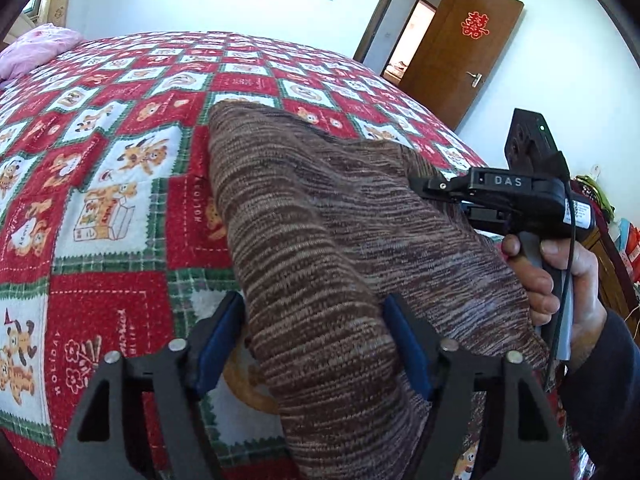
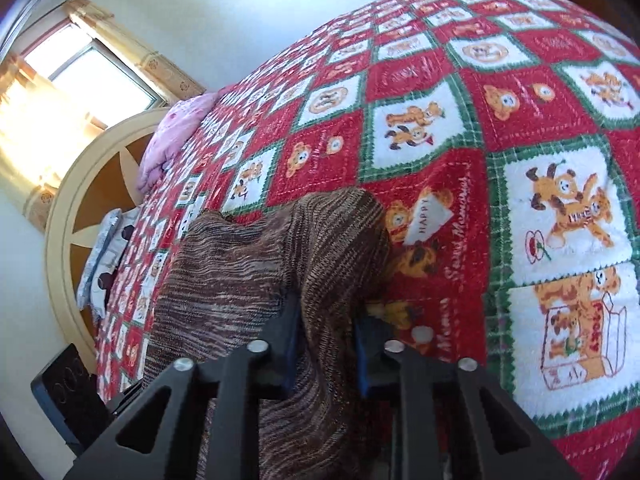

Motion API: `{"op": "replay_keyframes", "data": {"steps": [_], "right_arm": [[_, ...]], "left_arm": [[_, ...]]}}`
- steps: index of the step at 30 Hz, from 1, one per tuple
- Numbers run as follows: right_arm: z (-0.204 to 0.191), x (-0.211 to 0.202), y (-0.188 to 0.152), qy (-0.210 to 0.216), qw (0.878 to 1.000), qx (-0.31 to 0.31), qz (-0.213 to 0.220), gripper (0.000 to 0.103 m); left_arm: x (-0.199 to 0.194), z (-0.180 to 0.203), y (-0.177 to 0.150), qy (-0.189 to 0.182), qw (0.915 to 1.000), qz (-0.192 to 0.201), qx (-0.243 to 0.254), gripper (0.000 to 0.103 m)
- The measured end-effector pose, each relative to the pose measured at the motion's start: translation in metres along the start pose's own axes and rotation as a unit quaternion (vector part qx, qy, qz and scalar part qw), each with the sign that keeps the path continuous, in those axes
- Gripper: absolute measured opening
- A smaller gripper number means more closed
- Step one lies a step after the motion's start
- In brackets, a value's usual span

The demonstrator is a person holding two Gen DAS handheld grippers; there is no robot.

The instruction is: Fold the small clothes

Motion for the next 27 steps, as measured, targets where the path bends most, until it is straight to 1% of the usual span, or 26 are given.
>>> {"op": "replay_keyframes", "data": {"steps": [2, 5, 7, 11, 15, 21, 27], "right_arm": [[-0.007, -0.005, 0.001, -0.009, 1.000, -0.013, 0.008, 0.020], [-0.021, -0.018, 0.003, -0.004, 1.000, -0.019, 0.022, 0.019], [-0.033, -0.027, 0.005, -0.001, 0.999, -0.027, 0.031, 0.019], [-0.056, -0.040, 0.002, 0.006, 0.999, -0.040, 0.036, 0.018], [-0.080, -0.048, -0.006, 0.018, 0.998, -0.052, 0.037, 0.018], [-0.111, -0.050, -0.025, 0.043, 0.997, -0.047, 0.033, 0.018], [-0.151, -0.042, -0.054, 0.077, 0.996, -0.047, 0.021, 0.018]], "left_arm": [[-0.001, 0.002, 0.001, -0.002, 1.0000, 0.001, 0.007, 0.047], [-0.008, 0.006, 0.002, 0.000, 0.9997, 0.003, 0.025, 0.038], [-0.015, 0.008, 0.002, 0.006, 0.9992, 0.007, 0.039, 0.035], [-0.036, 0.011, 0.006, 0.012, 0.9983, 0.019, 0.053, 0.033], [-0.058, 0.008, 0.008, 0.014, 0.9981, 0.029, 0.052, 0.033], [-0.101, -0.010, 0.012, 0.028, 0.9974, 0.053, 0.041, 0.032], [-0.140, -0.031, 0.005, 0.046, 0.9960, 0.066, 0.038, 0.032]]}}
Point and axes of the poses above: each gripper's, at about its wrist camera, not at the fingertips, and x roughly the way its jaws point, z to its right, y to its top, the point moved 10 cm from there along x, roughly the way its jaws point, and after that the axes turned 13 degrees about z, right-handed, at the moved point
